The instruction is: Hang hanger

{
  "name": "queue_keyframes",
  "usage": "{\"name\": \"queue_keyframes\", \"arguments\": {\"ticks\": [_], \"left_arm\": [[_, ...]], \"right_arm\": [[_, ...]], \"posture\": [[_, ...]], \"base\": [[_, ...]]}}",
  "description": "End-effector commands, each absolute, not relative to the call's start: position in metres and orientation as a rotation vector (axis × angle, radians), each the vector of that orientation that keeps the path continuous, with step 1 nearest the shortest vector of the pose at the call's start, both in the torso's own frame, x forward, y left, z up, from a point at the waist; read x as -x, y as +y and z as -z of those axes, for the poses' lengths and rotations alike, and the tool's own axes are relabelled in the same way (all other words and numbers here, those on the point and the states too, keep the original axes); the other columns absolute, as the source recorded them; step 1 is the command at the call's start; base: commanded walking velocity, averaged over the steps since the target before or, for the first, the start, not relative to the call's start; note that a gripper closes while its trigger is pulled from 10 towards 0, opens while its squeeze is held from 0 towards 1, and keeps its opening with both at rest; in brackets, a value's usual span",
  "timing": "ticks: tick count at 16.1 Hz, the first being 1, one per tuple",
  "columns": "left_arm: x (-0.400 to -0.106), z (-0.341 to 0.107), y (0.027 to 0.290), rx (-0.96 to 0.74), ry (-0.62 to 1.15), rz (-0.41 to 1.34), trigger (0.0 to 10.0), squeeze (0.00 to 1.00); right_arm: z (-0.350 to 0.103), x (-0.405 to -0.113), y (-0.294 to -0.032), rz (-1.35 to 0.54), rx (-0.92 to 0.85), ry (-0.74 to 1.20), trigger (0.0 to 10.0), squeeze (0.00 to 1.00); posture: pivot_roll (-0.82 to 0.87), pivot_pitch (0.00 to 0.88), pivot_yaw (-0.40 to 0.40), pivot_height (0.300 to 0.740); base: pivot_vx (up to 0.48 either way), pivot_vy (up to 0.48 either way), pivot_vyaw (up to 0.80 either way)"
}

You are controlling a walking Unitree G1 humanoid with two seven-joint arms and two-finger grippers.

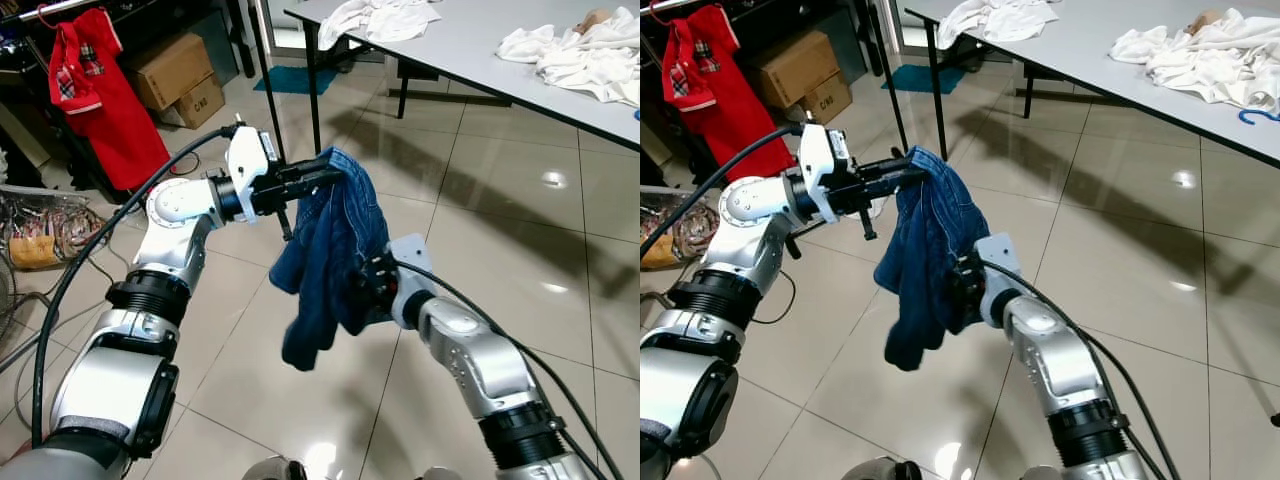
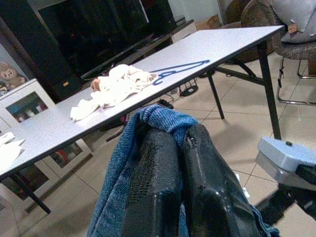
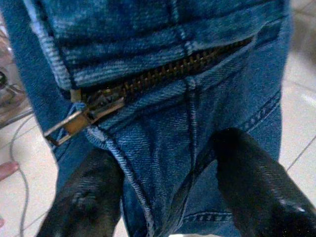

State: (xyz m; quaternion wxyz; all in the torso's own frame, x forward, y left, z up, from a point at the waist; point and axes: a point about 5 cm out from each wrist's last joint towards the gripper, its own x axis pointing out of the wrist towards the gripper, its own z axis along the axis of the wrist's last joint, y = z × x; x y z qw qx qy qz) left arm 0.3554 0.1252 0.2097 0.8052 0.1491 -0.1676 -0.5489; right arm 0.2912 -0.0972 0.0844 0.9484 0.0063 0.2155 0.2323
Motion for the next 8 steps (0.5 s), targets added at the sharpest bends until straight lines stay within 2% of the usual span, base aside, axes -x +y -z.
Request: {"name": "queue_keyframes", "arguments": {"ticks": [1,8], "left_arm": [[-0.356,-0.224,0.126,-0.341,-0.421,1.164,0.0,0.00],[-0.356,-0.224,0.123,-0.328,-0.428,1.162,0.0,0.00]], "right_arm": [[-0.084,-0.294,-0.098,-0.463,-0.032,0.434,0.0,0.00],[-0.088,-0.304,-0.121,-0.322,-0.079,0.363,0.0,0.00]], "posture": [[-0.15,0.027,0.184,0.740],[-0.16,0.036,0.187,0.740]], "base": [[0.000,0.000,0.00],[0.000,0.000,0.00]]}}
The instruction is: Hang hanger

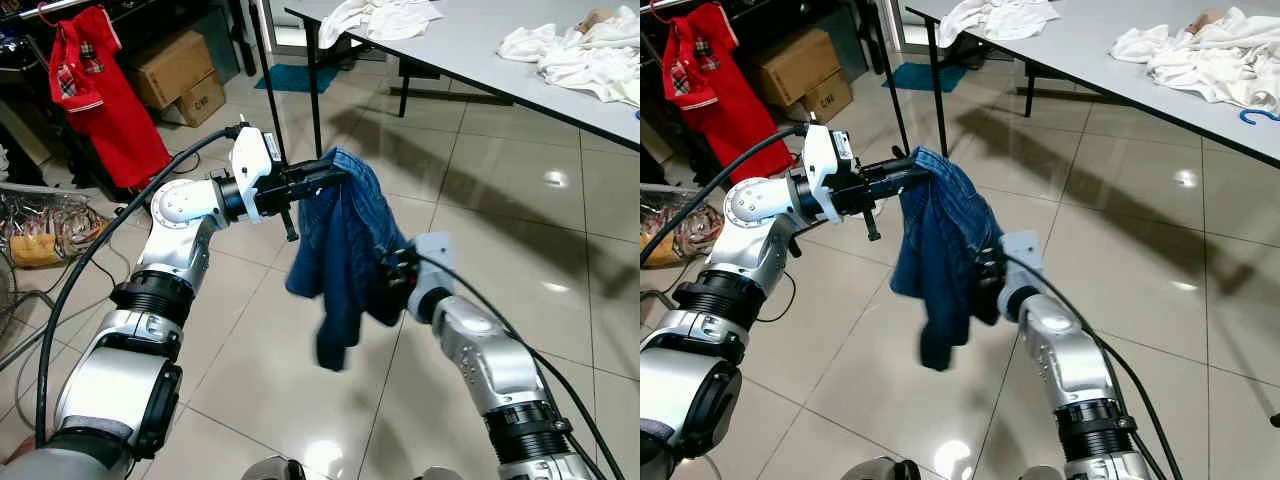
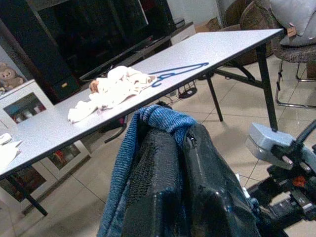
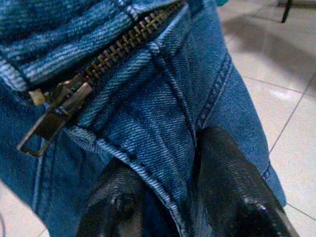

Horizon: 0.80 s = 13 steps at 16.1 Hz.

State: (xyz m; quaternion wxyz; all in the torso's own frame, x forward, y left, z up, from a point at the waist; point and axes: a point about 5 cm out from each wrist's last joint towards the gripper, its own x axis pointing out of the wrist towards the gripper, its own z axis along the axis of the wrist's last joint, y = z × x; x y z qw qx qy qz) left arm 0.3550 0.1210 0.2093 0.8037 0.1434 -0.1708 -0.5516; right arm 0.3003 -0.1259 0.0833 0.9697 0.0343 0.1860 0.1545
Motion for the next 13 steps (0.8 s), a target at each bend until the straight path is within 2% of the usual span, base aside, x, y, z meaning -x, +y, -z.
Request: {"name": "queue_keyframes", "arguments": {"ticks": [1,8,13], "left_arm": [[-0.356,-0.224,0.123,-0.326,-0.430,1.163,0.0,0.00],[-0.358,-0.227,0.126,-0.324,-0.439,1.135,0.0,0.00],[-0.360,-0.228,0.130,-0.326,-0.448,1.101,0.0,0.00]], "right_arm": [[-0.090,-0.304,-0.123,-0.319,-0.087,0.340,0.0,0.00],[-0.098,-0.309,-0.135,-0.246,-0.096,0.265,0.0,0.00],[-0.113,-0.314,-0.152,-0.152,-0.023,0.157,0.0,0.00]], "posture": [[-0.17,0.037,0.186,0.740],[-0.17,0.034,0.182,0.740],[-0.17,0.034,0.185,0.740]], "base": [[0.000,0.000,0.00],[0.000,0.000,0.00],[0.000,0.000,0.00]]}}
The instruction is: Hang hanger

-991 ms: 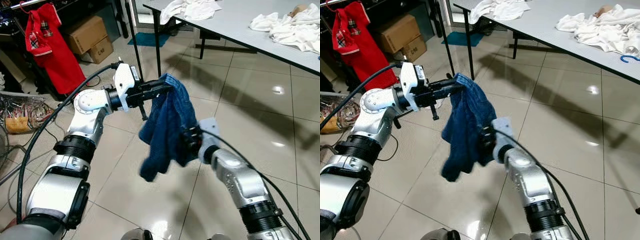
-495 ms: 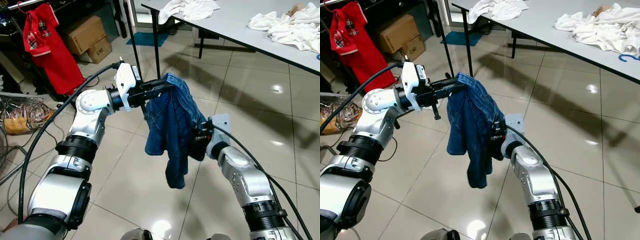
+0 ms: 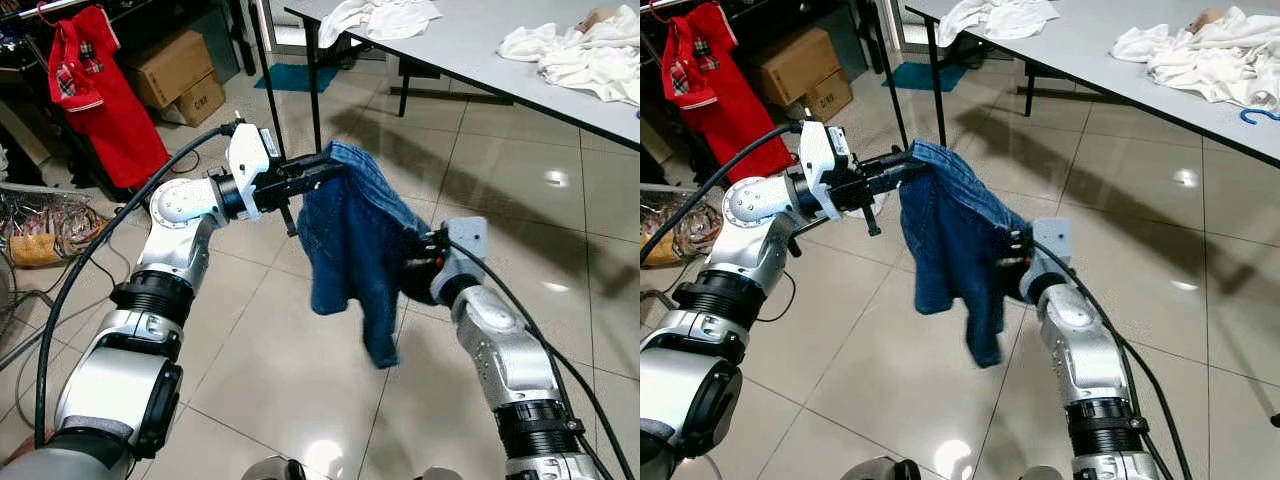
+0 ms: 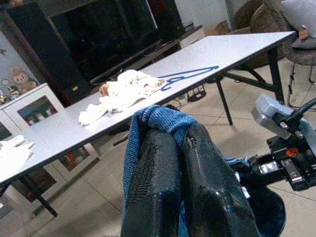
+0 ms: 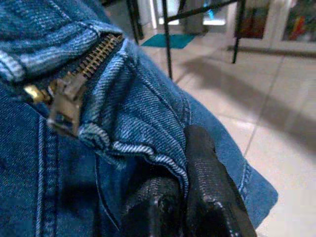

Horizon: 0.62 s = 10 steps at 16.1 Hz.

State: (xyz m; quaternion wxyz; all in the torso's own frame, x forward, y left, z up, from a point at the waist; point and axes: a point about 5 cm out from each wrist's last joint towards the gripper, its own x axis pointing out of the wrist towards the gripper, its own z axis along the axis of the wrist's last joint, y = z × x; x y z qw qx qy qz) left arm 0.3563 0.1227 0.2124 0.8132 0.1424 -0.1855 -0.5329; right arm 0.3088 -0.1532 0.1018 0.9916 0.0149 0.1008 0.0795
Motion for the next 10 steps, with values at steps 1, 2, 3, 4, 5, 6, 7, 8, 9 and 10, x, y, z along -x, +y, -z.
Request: {"name": "queue_keyframes", "arguments": {"ticks": [1,2,3,4,5,6,7,8,9,10], "left_arm": [[-0.360,-0.229,0.130,-0.326,-0.449,1.095,0.0,0.00],[-0.361,-0.230,0.131,-0.326,-0.452,1.085,0.0,0.00],[-0.362,-0.230,0.132,-0.327,-0.454,1.077,0.0,0.00],[-0.362,-0.231,0.132,-0.329,-0.458,1.066,0.0,0.00],[-0.363,-0.232,0.133,-0.330,-0.463,1.051,0.0,0.00],[-0.364,-0.233,0.134,-0.331,-0.466,1.034,0.0,0.00],[-0.365,-0.234,0.136,-0.332,-0.469,1.016,0.0,0.00],[-0.367,-0.235,0.138,-0.336,-0.471,0.986,0.0,0.00],[-0.370,-0.237,0.141,-0.341,-0.470,0.949,0.0,0.00],[-0.372,-0.238,0.144,-0.346,-0.470,0.911,0.0,0.00]], "right_arm": [[-0.116,-0.315,-0.153,-0.151,-0.016,0.140,0.0,0.00],[-0.120,-0.316,-0.154,-0.151,-0.015,0.119,0.0,0.00],[-0.124,-0.317,-0.157,-0.140,-0.008,0.100,0.0,0.00],[-0.127,-0.319,-0.160,-0.122,0.001,0.081,0.0,0.00],[-0.130,-0.320,-0.164,-0.105,0.015,0.064,0.0,0.00],[-0.132,-0.320,-0.165,-0.093,0.028,0.051,0.0,0.00],[-0.134,-0.321,-0.167,-0.082,0.040,0.036,0.0,0.00],[-0.138,-0.321,-0.170,-0.067,0.056,0.016,0.0,0.00],[-0.141,-0.322,-0.172,-0.051,0.067,-0.005,0.0,0.00],[-0.145,-0.322,-0.173,-0.041,0.079,-0.026,0.0,0.00]], "posture": [[-0.17,0.034,0.185,0.740],[-0.17,0.033,0.187,0.740],[-0.18,0.032,0.187,0.740],[-0.18,0.031,0.188,0.740],[-0.18,0.029,0.190,0.740],[-0.18,0.027,0.190,0.740],[-0.18,0.027,0.191,0.740],[-0.18,0.026,0.191,0.740],[-0.18,0.025,0.192,0.740],[-0.18,0.024,0.192,0.740]], "base": [[0.000,0.000,0.00],[0.000,0.000,0.00],[0.000,0.000,0.00],[0.000,0.000,0.00],[0.000,0.000,0.00],[0.000,0.000,0.00],[0.000,0.000,0.00],[0.000,0.000,0.00],[0.000,0.000,0.00],[0.000,0.000,0.00]]}}
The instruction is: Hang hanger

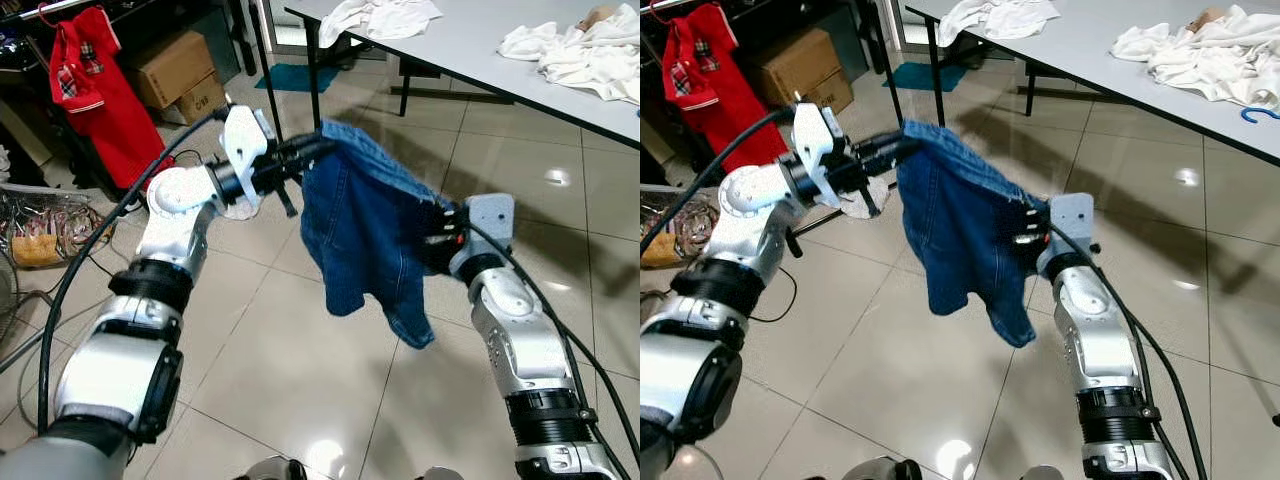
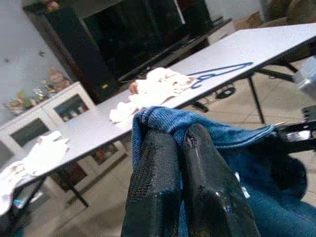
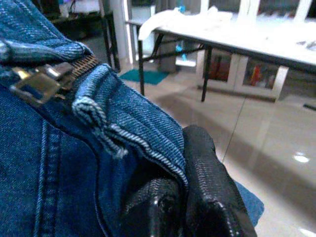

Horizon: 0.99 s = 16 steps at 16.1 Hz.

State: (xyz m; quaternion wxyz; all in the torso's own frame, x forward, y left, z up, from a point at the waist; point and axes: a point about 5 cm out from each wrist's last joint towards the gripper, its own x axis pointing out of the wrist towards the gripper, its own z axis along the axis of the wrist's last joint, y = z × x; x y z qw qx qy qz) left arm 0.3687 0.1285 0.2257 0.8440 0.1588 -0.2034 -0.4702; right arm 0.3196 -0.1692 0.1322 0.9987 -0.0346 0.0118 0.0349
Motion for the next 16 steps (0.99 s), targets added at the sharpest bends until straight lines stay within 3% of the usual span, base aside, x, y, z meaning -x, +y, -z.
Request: {"name": "queue_keyframes", "arguments": {"ticks": [1,8,12,16], "left_arm": [[-0.375,-0.240,0.147,-0.350,-0.471,0.858,0.0,0.00],[-0.388,-0.249,0.165,-0.373,-0.490,0.554,0.0,0.00],[-0.391,-0.247,0.171,-0.376,-0.469,0.470,0.0,0.00],[-0.398,-0.240,0.185,-0.251,-0.399,0.294,0.0,0.00]], "right_arm": [[-0.149,-0.323,-0.175,-0.025,0.092,-0.055,0.0,0.00],[-0.177,-0.323,-0.190,0.097,0.150,-0.215,0.0,0.00],[-0.190,-0.321,-0.193,0.137,0.180,-0.296,0.0,0.00],[-0.214,-0.319,-0.193,0.164,0.245,-0.422,0.0,0.00]], "posture": [[-0.18,0.022,0.193,0.740],[-0.18,0.017,0.198,0.740],[-0.18,0.013,0.199,0.740],[-0.18,0.008,0.203,0.740]], "base": [[0.000,0.000,0.00],[0.000,0.000,0.00],[0.000,0.000,0.00],[0.000,0.000,0.00]]}}
